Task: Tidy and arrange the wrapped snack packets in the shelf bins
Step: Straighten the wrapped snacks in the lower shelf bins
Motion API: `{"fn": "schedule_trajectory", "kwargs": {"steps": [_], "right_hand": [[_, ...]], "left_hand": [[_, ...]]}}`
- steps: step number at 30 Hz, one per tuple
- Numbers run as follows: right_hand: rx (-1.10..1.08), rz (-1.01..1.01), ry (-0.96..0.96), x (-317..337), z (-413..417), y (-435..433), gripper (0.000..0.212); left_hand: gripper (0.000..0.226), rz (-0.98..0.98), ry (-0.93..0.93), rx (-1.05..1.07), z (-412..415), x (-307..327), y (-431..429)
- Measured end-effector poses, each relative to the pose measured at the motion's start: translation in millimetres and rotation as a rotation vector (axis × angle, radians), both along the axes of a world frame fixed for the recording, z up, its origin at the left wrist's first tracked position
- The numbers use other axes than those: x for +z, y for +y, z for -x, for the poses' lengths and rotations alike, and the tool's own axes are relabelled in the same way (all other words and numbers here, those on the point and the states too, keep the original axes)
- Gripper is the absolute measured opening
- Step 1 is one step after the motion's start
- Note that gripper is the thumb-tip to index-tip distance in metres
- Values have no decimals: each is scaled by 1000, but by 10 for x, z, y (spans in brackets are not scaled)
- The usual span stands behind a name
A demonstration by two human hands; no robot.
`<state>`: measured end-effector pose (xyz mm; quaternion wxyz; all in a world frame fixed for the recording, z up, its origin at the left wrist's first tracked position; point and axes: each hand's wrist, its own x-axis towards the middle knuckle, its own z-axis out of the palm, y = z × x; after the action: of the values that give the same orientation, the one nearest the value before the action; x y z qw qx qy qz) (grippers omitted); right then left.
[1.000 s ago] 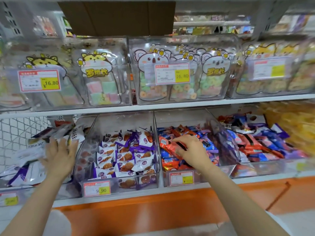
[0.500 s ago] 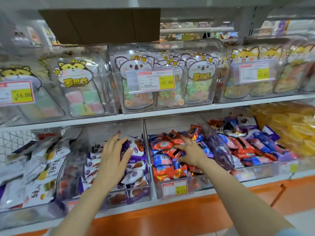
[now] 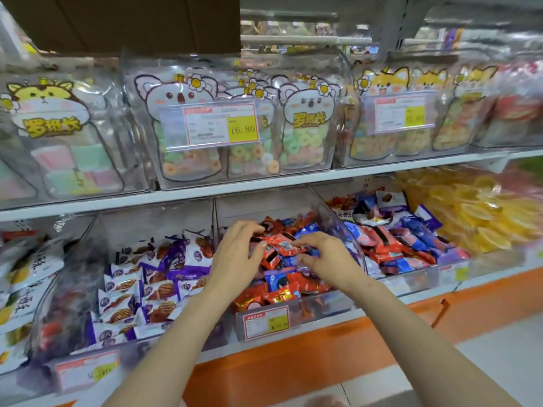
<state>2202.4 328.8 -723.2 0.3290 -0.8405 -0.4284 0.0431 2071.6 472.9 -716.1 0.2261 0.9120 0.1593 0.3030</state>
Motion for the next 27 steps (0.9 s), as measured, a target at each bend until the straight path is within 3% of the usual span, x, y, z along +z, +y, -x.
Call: {"fn": "schedule_trajectory", "kwargs": {"steps": [8, 14, 18, 23, 27], "right_hand": [[-296, -113, -257, 166, -111, -212, 29], [-445, -163, 76, 69, -510, -686, 33], [-411, -28, 84, -55, -696, -1055, 31], [-192, 102, 124, -137, -761, -1191, 23], [-188, 278, 24, -102, -711, -1075, 44]], "left_hand": [[21, -73, 49, -140, -214, -180, -100], [22, -37, 12, -243, -455, -243, -387], [25, -58, 48, -318, -548, -303, -590], [25, -83, 58, -367, -485, -369, -665], [24, -38, 58, -342, -444, -394, -672]]}}
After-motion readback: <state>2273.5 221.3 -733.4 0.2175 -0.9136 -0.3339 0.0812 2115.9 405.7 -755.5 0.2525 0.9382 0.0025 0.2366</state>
